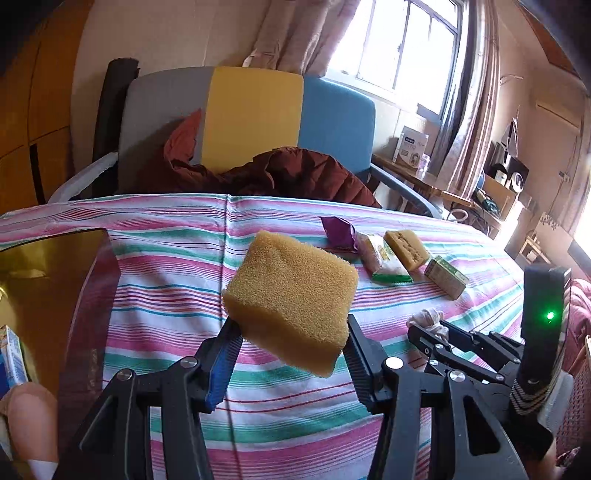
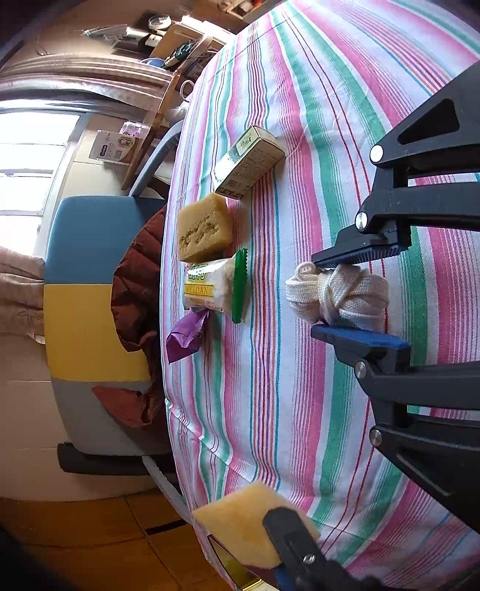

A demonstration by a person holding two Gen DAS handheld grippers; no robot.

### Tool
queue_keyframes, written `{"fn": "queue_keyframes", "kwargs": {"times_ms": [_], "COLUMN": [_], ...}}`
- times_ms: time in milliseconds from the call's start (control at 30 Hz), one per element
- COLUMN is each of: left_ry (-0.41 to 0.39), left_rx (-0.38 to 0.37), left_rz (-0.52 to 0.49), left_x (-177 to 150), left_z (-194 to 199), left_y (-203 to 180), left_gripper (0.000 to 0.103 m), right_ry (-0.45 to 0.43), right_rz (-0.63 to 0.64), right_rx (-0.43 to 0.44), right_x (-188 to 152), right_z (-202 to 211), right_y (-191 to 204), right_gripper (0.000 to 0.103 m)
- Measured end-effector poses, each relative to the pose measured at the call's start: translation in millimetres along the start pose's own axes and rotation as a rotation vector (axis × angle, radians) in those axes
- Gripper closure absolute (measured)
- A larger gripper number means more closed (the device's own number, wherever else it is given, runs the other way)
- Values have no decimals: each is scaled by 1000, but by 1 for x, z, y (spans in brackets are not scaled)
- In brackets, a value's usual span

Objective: Organize objects
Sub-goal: 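Carry the sponge cake into the gold tray and open the left gripper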

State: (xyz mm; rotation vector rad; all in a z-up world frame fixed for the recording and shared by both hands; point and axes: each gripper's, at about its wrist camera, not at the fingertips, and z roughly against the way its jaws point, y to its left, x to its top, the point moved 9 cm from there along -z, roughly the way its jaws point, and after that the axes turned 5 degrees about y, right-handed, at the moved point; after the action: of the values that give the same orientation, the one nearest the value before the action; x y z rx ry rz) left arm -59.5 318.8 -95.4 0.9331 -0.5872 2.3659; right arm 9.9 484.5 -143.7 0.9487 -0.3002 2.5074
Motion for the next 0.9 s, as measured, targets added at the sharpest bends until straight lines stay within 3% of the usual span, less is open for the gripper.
{"fn": "queue_keyframes", "kwargs": {"times_ms": [467,667,900], "left_ry": [-54,-29,11], "left_rx": [130,207,217], "left_rz": [341,520,661], "left_x": [20,16,8], "left_z": [55,63,55], "left_y": [158,237,292], "left_gripper": [48,48,48], "right_ry": [9,0,1], "right_rz": [50,59,74], "right_rx": [-53,-68,-83], "right_x": [-1,-1,-1], "right_z": [0,2,2], "right_y": [7,8,11], "right_gripper": [71,71,71]}}
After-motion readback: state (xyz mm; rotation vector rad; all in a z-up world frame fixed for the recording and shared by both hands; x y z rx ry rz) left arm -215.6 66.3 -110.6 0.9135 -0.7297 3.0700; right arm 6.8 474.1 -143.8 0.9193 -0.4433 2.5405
